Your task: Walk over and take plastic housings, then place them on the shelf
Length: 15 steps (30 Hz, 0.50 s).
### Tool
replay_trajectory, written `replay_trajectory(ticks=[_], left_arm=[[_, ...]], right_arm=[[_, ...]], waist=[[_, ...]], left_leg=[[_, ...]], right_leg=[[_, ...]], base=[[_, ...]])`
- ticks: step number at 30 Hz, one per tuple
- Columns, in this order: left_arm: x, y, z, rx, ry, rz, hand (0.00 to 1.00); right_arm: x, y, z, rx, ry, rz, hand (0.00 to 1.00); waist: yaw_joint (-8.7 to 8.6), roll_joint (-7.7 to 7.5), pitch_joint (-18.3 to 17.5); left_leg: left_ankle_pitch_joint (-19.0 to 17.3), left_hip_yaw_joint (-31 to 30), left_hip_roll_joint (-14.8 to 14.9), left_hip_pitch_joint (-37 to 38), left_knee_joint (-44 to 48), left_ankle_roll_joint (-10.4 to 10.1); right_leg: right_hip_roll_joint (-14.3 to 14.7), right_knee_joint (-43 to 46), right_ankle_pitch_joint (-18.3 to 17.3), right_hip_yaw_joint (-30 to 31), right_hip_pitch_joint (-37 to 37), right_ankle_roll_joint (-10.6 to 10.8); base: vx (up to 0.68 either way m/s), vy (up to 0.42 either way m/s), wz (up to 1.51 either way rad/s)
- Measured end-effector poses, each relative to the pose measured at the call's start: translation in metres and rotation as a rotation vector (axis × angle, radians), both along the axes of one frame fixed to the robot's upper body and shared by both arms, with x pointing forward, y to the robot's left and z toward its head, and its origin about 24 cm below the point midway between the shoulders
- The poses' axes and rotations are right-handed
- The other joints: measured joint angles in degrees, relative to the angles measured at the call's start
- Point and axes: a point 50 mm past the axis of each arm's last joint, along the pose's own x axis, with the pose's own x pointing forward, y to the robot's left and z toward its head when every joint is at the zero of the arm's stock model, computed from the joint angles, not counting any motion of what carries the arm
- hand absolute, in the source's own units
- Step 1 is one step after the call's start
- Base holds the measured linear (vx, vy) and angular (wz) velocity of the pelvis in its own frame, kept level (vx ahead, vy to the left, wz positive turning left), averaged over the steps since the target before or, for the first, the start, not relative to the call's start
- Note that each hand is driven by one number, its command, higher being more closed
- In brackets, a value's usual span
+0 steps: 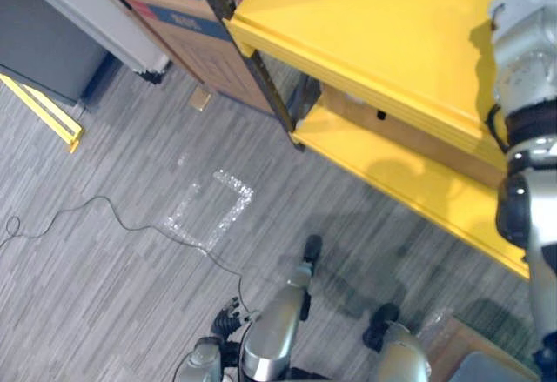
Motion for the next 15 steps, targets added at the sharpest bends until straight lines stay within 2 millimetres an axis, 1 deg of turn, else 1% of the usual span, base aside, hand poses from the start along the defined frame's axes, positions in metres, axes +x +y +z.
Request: replay_trajectory(ticks=[1,4,6,9,15], left_arm=[[0.000,0.000,0.000,0.000,-0.001,-0.001,0.00],[0.001,-0.001,0.001,0.000,-0.007,-0.008,0.00],[0.001,-0.001,0.001,-0.001,-0.008,-0.009,0.00],[0.001,-0.002,0.001,-0.005,-0.012,-0.015,0.00],[0.001,-0.002,0.001,-0.010,-0.023,-0.019,0.00]], right_arm=[[-0.001,-0.001,0.000,-0.004,0.006,-0.040,0.00],[-0.007,-0.007,0.000,-0.064,0.044,-0.248,0.00],[-0.008,-0.009,-0.001,-0.091,0.061,-0.308,0.00],[-0.010,-0.011,0.003,-0.118,0.076,-0.349,0.00],[-0.012,-0.011,0.012,-0.159,0.088,-0.367,0.00]], waist=[[0.11,0.00,0.0],[0.44,0.00,0.0],[0.43,0.00,0.0],[0.40,0.00,0.0],[0.42,0.00,0.0]], left_leg=[[0.0,0.0,0.0,0.0,0.0,0.0],[0.1,-0.1,0.0,-0.1,0.0,-0.1],[0.1,-0.1,0.0,-0.1,0.0,-0.1],[0.2,-0.4,0.0,-0.1,0.0,-0.2],[0.2,-0.7,0.0,-0.2,0.0,-0.3]], right_leg=[[0.0,0.0,0.0,0.0,0.0,0.0],[-0.1,0.4,-0.2,0.0,-0.3,-0.1],[-0.1,0.7,-0.4,0.0,-0.4,-0.2],[-0.1,0.9,-0.5,-0.2,-0.4,-0.2],[0.0,0.8,-0.5,-0.4,-0.2,-0.3]], base=[[0.01,-0.036,0.00],[0.00,-0.040,0.00],[0.00,-0.039,0.01],[0.00,-0.040,0.03],[0.01,-0.041,0.02]])
